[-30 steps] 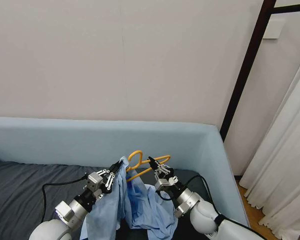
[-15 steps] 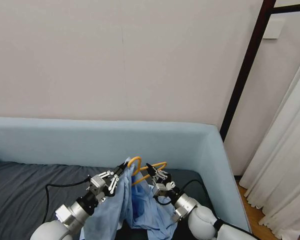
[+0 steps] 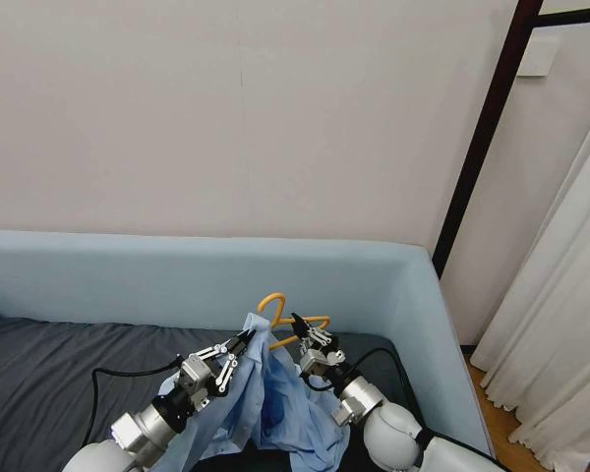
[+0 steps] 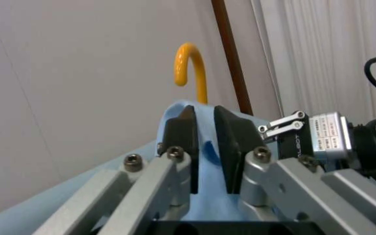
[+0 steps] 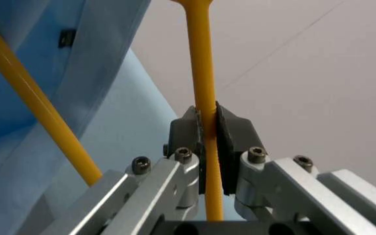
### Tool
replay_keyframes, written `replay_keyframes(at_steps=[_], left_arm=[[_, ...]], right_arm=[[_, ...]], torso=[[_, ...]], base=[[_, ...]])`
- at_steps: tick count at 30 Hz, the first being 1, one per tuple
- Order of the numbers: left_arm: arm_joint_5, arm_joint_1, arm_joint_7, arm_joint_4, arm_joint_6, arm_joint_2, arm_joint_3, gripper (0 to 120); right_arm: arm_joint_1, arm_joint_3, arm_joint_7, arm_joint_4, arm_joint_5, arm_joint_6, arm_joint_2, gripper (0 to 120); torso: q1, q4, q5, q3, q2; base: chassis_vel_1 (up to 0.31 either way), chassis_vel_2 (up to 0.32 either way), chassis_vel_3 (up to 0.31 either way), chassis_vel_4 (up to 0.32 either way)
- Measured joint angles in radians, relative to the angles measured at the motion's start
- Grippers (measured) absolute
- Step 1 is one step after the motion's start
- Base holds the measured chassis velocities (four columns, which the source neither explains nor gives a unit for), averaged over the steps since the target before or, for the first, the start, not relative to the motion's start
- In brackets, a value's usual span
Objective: Pick up the clothes from the sofa and hang them on the clothes hanger.
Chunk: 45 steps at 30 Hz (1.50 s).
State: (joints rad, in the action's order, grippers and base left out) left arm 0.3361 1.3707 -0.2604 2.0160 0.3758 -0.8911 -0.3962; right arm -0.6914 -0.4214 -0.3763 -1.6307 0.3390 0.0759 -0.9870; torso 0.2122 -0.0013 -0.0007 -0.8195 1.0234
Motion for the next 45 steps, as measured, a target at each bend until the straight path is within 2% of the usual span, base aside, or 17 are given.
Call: replay_keyframes(at_steps=[2,6,8,14,22,29,35,41,45], left_arm=[[-0.014,0.003,-0.002,0.001,0.013,0.000,-0.006,23],[-0.063,0.018,-0.021,0.003,0.086,0.018,-0.041,43],[-0.064,0.019,-0.022,0.004,0.094,0.026,-0.043,47],[-0.027,0.003,0.001,0.002,0.094,0.059,-0.060,70],[0.039,0.006,0.014,-0.023,0.087,0.154,-0.100,98],[0.080,0.011,0.028,-0.067,0.071,0.202,-0.108,100],[0.174,-0.014,0.011,-0.078,0.031,0.270,-0.088,100],[0.270,-0.022,-0.025,-0.076,-0.014,0.270,-0.059,100],[0.288,-0.022,-0.027,-0.077,-0.036,0.256,-0.042,100]], right_arm=[[0.003,0.003,-0.001,0.003,-0.004,-0.002,-0.003,5],[0.019,0.016,-0.012,0.010,-0.045,-0.019,-0.014,5],[0.018,0.026,-0.016,0.010,-0.053,-0.025,-0.014,5],[0.014,0.049,-0.030,0.026,-0.044,-0.031,-0.027,5],[-0.003,0.102,-0.034,0.046,-0.007,-0.033,-0.048,5],[-0.023,0.136,-0.035,0.052,0.006,-0.022,-0.058,5],[-0.048,0.161,-0.034,0.031,0.049,-0.006,-0.062,5],[-0.062,0.170,-0.033,0.027,0.085,0.012,-0.051,5],[-0.065,0.170,-0.033,0.024,0.116,0.025,-0.044,5]], torso=[[0.000,0.0000,0.0001,0.000,0.000],[0.000,0.0003,0.0000,0.000,0.000],[0.000,0.0003,0.0001,0.000,0.000],[0.000,0.0000,0.0001,0.000,0.000],[0.000,-0.0001,0.0001,0.000,0.000],[0.000,0.0002,-0.0001,0.000,0.000],[0.000,0.0000,0.0003,0.000,0.000],[0.000,0.0000,0.0001,0.000,0.000],[0.000,0.0000,0.0002,0.000,0.000]], base=[[0.000,0.000,0.000,0.000],[0.000,0.000,0.000,0.000],[0.000,0.000,0.000,0.000],[0.000,0.000,0.000,0.000],[0.000,0.000,0.000,0.000],[0.000,0.000,0.000,0.000],[0.000,0.000,0.000,0.000],[0.000,0.000,0.000,0.000],[0.000,0.000,0.000,0.000]])
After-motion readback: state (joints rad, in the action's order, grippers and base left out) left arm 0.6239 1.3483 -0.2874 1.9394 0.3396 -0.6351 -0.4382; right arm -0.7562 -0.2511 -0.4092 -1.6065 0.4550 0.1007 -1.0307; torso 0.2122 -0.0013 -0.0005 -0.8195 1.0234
